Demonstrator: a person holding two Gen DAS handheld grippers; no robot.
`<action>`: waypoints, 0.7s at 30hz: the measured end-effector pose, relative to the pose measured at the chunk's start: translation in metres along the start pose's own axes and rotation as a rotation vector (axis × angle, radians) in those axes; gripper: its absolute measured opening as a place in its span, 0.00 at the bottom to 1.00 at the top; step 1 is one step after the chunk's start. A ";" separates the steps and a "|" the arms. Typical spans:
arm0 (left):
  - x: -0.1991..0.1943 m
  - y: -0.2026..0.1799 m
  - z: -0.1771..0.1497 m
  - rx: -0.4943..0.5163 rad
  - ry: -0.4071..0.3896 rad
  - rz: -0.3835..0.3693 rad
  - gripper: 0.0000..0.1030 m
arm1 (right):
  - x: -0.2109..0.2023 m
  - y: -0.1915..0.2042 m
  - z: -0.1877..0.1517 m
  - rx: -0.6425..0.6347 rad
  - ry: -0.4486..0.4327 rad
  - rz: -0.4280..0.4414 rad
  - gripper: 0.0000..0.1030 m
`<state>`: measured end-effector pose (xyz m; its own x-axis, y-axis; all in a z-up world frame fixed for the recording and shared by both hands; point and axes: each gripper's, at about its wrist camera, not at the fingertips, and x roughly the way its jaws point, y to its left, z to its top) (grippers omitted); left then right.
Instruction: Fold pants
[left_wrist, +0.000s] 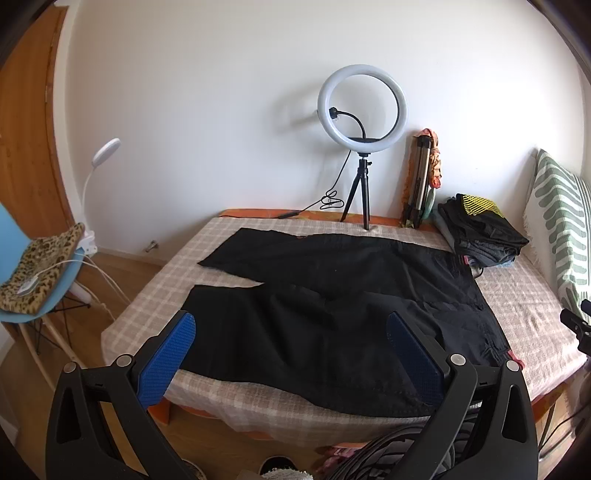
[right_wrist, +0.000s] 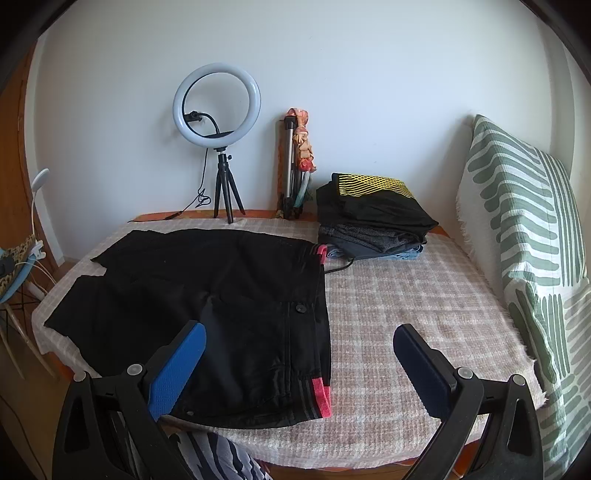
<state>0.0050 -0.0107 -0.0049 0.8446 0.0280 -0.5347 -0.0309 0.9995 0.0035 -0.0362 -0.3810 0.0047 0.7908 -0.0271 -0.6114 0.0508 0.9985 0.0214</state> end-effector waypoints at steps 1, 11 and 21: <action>0.001 0.001 0.000 0.000 0.002 0.001 1.00 | 0.001 0.000 0.000 -0.003 0.001 0.000 1.00; 0.024 0.025 -0.012 -0.015 0.067 0.020 1.00 | 0.010 -0.003 -0.003 -0.091 0.022 -0.034 1.00; 0.060 0.072 -0.031 -0.072 0.164 0.061 0.98 | 0.037 0.025 -0.037 -0.425 0.139 0.140 0.81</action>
<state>0.0371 0.0628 -0.0629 0.7418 0.0804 -0.6658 -0.1229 0.9923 -0.0171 -0.0283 -0.3556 -0.0462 0.6817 0.0869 -0.7264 -0.3279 0.9239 -0.1972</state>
